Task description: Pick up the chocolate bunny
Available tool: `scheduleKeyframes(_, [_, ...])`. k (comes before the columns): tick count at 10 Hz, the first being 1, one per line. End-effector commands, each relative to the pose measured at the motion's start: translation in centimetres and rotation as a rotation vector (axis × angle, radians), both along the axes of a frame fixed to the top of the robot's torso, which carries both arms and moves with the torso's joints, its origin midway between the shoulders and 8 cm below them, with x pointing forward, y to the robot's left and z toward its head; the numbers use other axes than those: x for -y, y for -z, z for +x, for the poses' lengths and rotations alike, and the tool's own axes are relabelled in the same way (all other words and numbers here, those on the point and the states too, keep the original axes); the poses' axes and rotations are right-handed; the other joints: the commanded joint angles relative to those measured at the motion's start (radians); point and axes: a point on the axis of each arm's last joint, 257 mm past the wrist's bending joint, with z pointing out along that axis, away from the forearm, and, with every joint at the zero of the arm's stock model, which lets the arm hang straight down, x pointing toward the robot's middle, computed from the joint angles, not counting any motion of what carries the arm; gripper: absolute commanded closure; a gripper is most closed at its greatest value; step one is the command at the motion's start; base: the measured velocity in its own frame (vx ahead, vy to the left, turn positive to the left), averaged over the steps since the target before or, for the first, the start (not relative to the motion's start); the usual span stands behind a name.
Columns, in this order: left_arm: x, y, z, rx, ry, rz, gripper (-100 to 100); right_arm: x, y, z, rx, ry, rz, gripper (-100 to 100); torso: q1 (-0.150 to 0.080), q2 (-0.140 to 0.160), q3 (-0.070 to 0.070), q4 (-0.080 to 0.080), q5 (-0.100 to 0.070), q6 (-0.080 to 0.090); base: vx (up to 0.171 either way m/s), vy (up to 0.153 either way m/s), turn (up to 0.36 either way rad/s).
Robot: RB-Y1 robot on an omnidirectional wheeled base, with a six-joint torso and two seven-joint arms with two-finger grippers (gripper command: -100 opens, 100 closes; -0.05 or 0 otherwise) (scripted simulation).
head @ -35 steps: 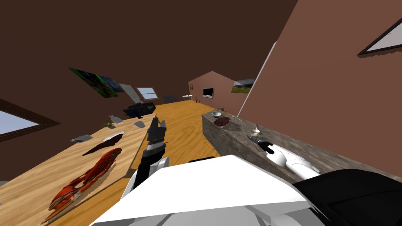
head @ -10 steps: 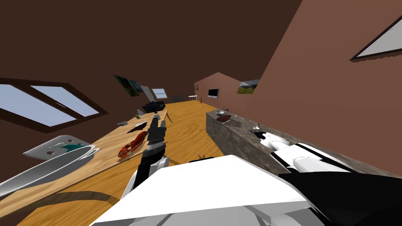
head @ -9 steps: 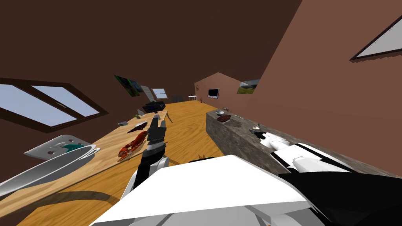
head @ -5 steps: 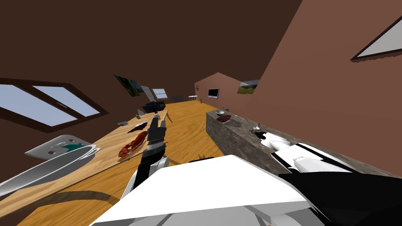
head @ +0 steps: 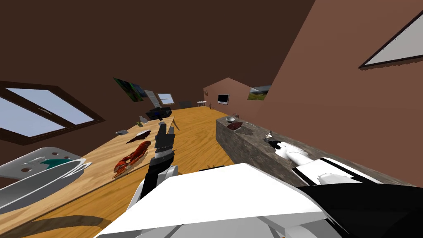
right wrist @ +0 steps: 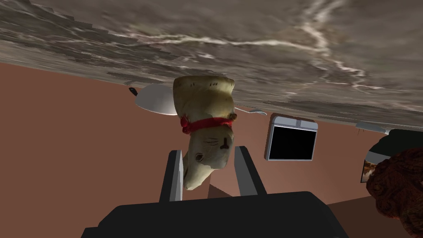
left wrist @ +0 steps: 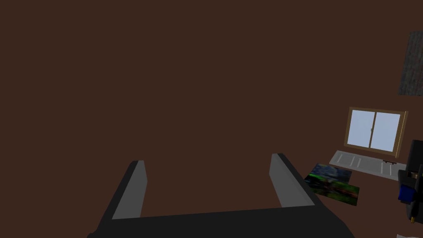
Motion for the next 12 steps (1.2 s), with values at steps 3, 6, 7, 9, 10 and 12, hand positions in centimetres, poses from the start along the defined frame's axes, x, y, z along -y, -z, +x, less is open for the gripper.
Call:
scheduleKeyframes(3, [0.0, 0.0, 0.0, 0.000, 0.000, 0.000, 0, -1.6, 1.2, -0.8, -0.002, -0.031, 0.012, 100, -0.004, -0.005, -0.003, -0.002, -0.002, 0.002, 0.084, -0.020, -0.087])
scheduleKeyframes(6, [0.0, 0.0, 0.0, 0.000, 0.000, 0.000, 0, -2.3, 2.3, -2.9, -0.018, -0.038, 0.019, 100, -0.008, -0.008, -0.006, -0.004, -0.006, 0.002, 0.091, -0.019, -0.069])
scheduleKeyframes(7, [0.0, 0.0, 0.0, 0.000, 0.000, 0.000, 0, -2.9, 2.0, -2.0, -0.004, -0.057, 0.020, 100, -0.009, -0.007, -0.006, -0.005, -0.009, 0.001, 0.008, -0.011, 0.005])
scheduleKeyframes(9, [0.0, 0.0, 0.0, 0.000, 0.000, 0.000, 0, -3.4, 2.4, -3.6, -0.008, -0.057, 0.022, 100, -0.010, -0.008, -0.007, -0.006, -0.011, 0.002, 0.096, -0.014, -0.101])
scheduleKeyframes(10, [0.0, 0.0, 0.0, 0.000, 0.000, 0.000, 0, -4.3, 2.4, -3.2, -0.004, -0.080, 0.025, 100, -0.010, -0.009, -0.008, -0.007, -0.012, 0.002, 0.053, -0.010, -0.026])
scheduleKeyframes(12, [0.0, 0.0, 0.0, 0.000, 0.000, 0.000, 0, -4.4, 2.6, -5.0, -0.009, -0.069, 0.023, 100, -0.012, -0.010, -0.009, -0.008, -0.014, 0.002, 0.116, -0.023, -0.119])
